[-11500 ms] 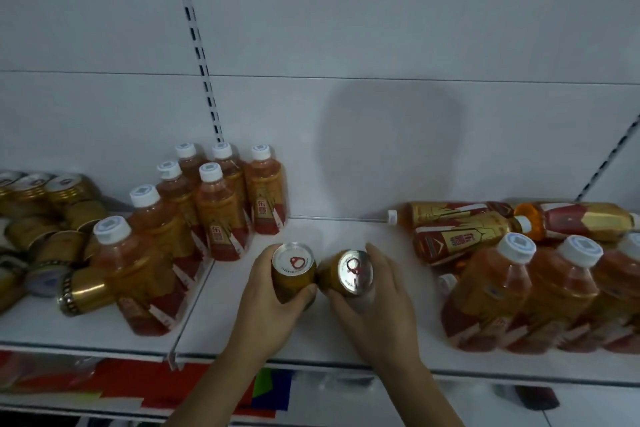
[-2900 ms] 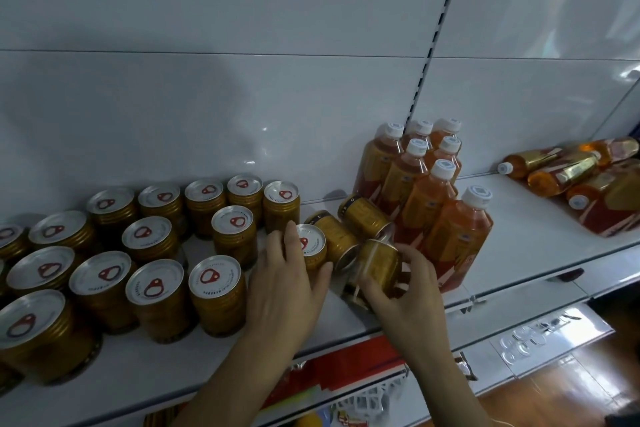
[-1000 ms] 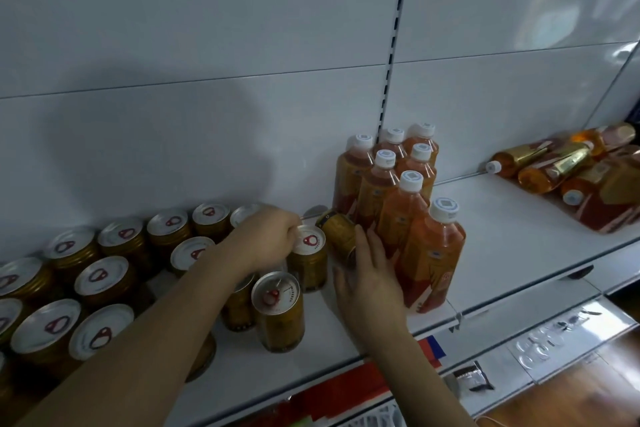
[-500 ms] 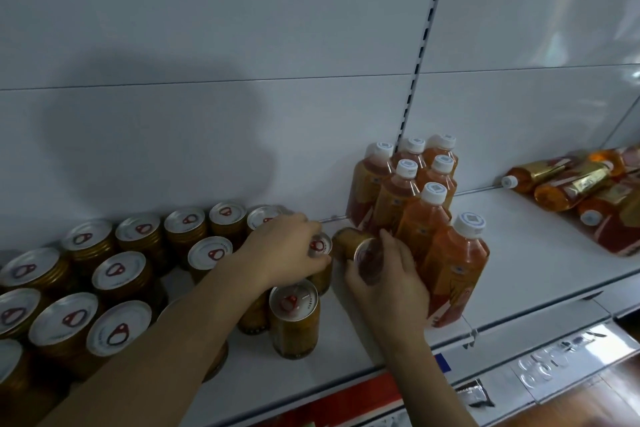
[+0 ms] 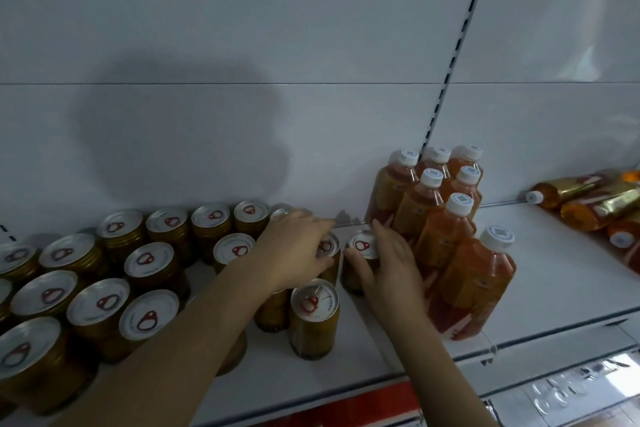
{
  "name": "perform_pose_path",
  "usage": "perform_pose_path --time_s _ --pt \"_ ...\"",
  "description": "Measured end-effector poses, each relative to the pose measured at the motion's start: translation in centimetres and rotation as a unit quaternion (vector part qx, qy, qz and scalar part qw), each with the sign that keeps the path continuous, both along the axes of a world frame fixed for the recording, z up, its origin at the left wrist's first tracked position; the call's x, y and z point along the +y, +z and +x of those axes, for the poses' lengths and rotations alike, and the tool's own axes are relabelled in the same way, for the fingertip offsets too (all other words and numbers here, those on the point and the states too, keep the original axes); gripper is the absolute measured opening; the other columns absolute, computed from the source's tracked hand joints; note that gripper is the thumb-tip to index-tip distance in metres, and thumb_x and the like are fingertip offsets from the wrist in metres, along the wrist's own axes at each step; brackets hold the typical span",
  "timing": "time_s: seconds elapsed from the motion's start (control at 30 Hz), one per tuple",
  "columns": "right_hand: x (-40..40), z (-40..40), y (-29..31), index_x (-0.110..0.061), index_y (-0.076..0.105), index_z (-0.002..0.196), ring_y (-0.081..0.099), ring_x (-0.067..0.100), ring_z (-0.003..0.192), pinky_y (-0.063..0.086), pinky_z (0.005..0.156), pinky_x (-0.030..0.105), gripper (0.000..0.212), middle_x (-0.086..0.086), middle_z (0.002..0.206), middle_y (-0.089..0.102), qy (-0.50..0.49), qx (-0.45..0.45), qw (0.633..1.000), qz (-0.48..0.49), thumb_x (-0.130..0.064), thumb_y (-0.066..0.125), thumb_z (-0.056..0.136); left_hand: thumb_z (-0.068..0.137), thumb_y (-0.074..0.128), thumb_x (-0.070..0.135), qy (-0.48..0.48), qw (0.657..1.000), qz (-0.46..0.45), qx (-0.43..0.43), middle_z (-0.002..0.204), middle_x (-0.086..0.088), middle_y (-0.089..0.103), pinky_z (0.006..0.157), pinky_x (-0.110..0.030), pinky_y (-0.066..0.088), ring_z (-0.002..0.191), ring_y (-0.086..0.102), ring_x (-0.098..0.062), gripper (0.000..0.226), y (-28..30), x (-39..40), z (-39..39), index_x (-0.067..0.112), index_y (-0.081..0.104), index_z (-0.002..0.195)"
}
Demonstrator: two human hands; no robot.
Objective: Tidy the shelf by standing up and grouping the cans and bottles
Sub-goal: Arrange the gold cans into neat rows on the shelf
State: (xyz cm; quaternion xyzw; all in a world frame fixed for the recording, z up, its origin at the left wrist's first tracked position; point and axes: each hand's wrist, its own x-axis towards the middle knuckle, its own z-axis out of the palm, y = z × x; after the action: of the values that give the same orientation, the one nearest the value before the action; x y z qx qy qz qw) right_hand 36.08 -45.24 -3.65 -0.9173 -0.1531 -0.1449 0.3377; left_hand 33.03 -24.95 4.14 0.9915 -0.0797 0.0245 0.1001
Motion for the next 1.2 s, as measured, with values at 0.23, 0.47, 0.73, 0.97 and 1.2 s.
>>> perform_pose_path --time_s 0.23,0.47,0.73,0.97,1.2 --pt "0.7 -1.0 2.8 -0.018 0.035 0.167 0.014 0.025 0.165 0.022 0.133 0.050 0.088 0.005 0.175 0.029 0.059 -0.090 0.992 -0.058 -0.077 0.018 0.104 0.103 0.059 0.052 0.024 0.998 -0.041 -0.047 0.167 0.002 0.038 0.126 -0.039 0.023 0.155 0.028 -0.018 0.070 1.4 1.7 -2.9 0.023 0.035 0.163" --pt "8.2 -3.1 5.2 -0.015 0.035 0.166 0.016 0.036 0.165 0.028 0.129 0.060 0.082 0.015 0.175 0.028 0.182 -0.147 0.964 -0.125 -0.072 0.033 0.108 0.102 0.056 0.056 0.130 0.988 -0.018 -0.083 0.165 0.005 0.040 0.124 -0.045 0.030 0.151 0.035 -0.019 0.068 2.2 8.5 -9.3 0.029 0.036 0.161" --pt "17.8 -8.0 7.5 -0.024 0.039 0.164 0.016 0.035 0.164 0.023 0.132 0.056 0.084 0.009 0.175 0.028 0.261 -0.121 0.942 -0.173 -0.077 0.021 0.102 0.102 0.058 0.055 0.231 0.969 -0.030 -0.085 0.146 0.002 0.060 0.106 -0.043 0.048 0.131 0.055 -0.021 0.057 2.7 18.8 -17.5 0.027 0.052 0.151" --pt "26.9 -11.5 7.5 -0.020 0.049 0.158 0.035 0.033 0.156 0.031 0.129 0.051 0.072 0.005 0.161 0.050 0.302 -0.110 0.931 -0.173 -0.063 0.038 0.100 0.104 0.054 0.054 0.284 0.957 -0.036 -0.047 0.143 -0.005 0.062 0.097 -0.046 0.054 0.123 0.061 -0.027 0.056 2.0 28.5 -21.2 0.028 0.045 0.153" --pt "31.9 -10.3 7.7 -0.024 0.061 0.149 0.043 0.026 0.148 0.036 0.125 0.044 0.046 0.000 0.153 0.059 0.322 -0.059 0.915 -0.236 -0.036 0.055 0.105 0.104 0.059 0.043 0.281 0.956 -0.081 0.034 0.133 -0.004 0.068 0.091 -0.037 0.054 0.110 0.064 -0.021 0.041 0.0 33.6 -20.6 0.027 0.059 0.142"
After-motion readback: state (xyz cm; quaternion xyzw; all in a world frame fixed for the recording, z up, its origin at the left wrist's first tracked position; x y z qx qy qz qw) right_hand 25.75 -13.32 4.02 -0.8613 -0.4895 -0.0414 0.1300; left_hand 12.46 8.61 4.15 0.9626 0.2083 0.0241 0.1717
